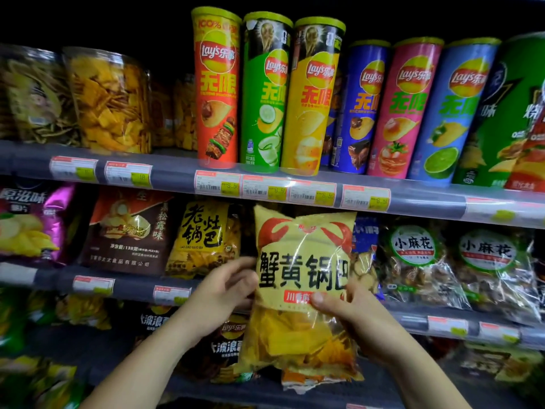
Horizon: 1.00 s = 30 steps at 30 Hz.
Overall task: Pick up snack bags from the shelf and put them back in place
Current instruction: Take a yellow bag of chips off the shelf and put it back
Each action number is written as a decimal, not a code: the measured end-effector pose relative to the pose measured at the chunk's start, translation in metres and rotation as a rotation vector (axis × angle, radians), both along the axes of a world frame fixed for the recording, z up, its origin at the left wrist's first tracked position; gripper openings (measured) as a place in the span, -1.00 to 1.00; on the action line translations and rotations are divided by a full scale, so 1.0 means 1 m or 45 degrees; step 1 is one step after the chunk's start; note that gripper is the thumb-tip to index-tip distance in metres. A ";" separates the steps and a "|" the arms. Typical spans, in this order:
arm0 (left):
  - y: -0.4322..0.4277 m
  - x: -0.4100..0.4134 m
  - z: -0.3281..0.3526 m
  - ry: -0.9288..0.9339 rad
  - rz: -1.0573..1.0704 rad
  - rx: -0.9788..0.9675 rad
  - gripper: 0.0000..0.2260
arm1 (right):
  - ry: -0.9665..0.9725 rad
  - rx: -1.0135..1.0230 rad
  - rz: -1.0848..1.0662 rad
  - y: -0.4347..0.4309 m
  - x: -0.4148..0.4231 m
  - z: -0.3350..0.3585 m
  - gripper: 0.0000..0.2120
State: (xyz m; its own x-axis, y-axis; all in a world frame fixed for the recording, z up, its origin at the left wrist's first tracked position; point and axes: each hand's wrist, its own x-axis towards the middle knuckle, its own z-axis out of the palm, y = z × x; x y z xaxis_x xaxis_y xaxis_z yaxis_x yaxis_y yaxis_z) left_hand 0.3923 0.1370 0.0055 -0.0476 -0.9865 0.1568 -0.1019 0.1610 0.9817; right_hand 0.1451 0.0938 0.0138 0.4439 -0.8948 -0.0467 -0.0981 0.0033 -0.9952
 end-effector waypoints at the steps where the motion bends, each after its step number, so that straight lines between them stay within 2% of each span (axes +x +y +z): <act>1: -0.001 -0.003 0.005 0.058 0.055 -0.027 -0.14 | 0.059 -0.018 0.036 0.002 0.003 -0.001 -0.32; 5: -0.007 -0.014 0.026 0.453 0.335 0.001 -0.48 | 0.178 -0.037 0.185 0.010 0.017 -0.004 -0.41; 9: -0.004 -0.019 0.033 0.445 0.452 -0.024 -0.79 | 0.119 -0.014 0.249 0.011 0.022 -0.008 -0.21; 12: -0.001 -0.024 0.036 0.430 0.490 -0.086 -0.89 | -0.005 0.018 0.181 0.012 0.025 -0.013 -0.27; 17: -0.004 -0.017 0.044 0.444 0.561 -0.043 -0.87 | -0.110 -0.016 0.063 0.007 0.017 -0.014 -0.36; 24: -0.004 -0.016 0.038 0.465 0.439 0.095 -0.84 | -0.147 -0.002 0.068 0.008 0.004 -0.012 -0.39; 28: -0.003 -0.016 0.037 0.129 0.562 -0.100 -0.72 | -0.107 0.046 0.037 0.013 -0.002 -0.012 -0.39; 30: -0.008 -0.006 0.037 0.062 0.626 -0.188 -0.67 | -0.069 0.044 0.026 0.015 -0.007 -0.011 -0.42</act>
